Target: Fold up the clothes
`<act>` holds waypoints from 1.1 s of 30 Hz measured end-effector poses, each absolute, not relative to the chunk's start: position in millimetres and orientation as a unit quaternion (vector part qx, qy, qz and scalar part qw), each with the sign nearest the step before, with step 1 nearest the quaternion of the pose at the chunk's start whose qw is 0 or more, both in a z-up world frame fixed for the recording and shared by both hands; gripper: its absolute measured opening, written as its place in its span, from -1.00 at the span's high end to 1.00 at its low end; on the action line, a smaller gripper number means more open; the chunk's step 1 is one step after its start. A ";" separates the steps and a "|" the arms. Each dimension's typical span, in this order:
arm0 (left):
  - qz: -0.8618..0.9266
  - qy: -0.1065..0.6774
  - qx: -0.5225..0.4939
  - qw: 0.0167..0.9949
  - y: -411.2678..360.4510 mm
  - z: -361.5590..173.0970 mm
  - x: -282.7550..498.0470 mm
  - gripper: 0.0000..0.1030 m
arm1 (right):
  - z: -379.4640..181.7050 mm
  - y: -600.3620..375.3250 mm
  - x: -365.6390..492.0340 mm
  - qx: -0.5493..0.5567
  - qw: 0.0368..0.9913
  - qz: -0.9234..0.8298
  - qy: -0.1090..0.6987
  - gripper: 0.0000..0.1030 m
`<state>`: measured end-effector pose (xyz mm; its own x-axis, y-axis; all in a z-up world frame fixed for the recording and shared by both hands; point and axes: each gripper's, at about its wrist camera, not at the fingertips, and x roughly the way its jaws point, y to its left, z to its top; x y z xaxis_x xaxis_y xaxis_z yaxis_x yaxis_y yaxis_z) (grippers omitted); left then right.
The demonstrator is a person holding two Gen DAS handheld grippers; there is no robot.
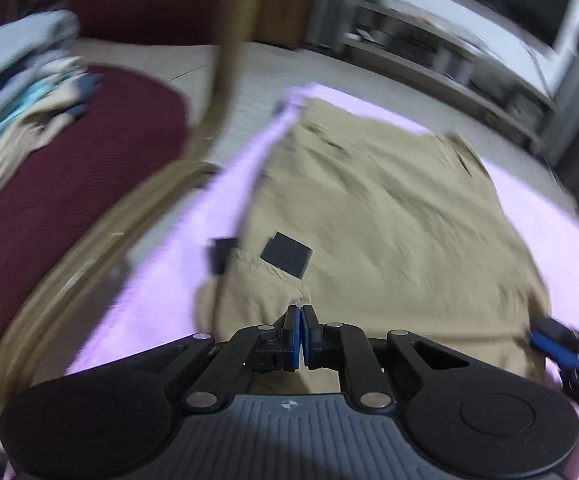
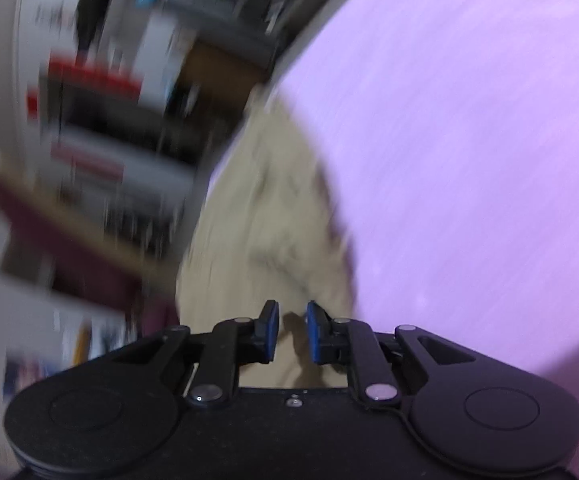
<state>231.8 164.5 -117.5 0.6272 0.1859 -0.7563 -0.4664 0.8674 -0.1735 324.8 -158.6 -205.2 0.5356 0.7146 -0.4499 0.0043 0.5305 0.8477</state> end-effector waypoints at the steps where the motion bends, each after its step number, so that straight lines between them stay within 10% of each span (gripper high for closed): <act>1: 0.192 0.378 -0.176 0.889 163.7 -110.6 230.4 0.85 | -199.9 -163.8 324.6 0.426 0.776 0.223 0.408 0.69; 12: -0.060 0.395 -0.026 0.916 90.9 -111.9 295.1 0.68 | -164.9 -91.7 342.7 0.335 0.747 0.360 0.447 0.53; 25: 0.168 0.338 -0.130 0.917 204.4 -139.7 360.5 0.75 | -205.5 -122.2 412.7 0.403 0.797 0.223 0.390 1.00; 33: 0.297 0.340 -0.095 0.887 206.6 -119.2 342.5 0.75 | -191.9 -125.7 395.4 0.349 0.845 0.164 0.372 0.79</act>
<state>342.5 206.6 -119.2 0.5918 0.4622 -0.6605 -0.5919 0.8053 0.0333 395.4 -125.7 -191.8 0.6699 0.5363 -0.5134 -0.0181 0.7031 0.7108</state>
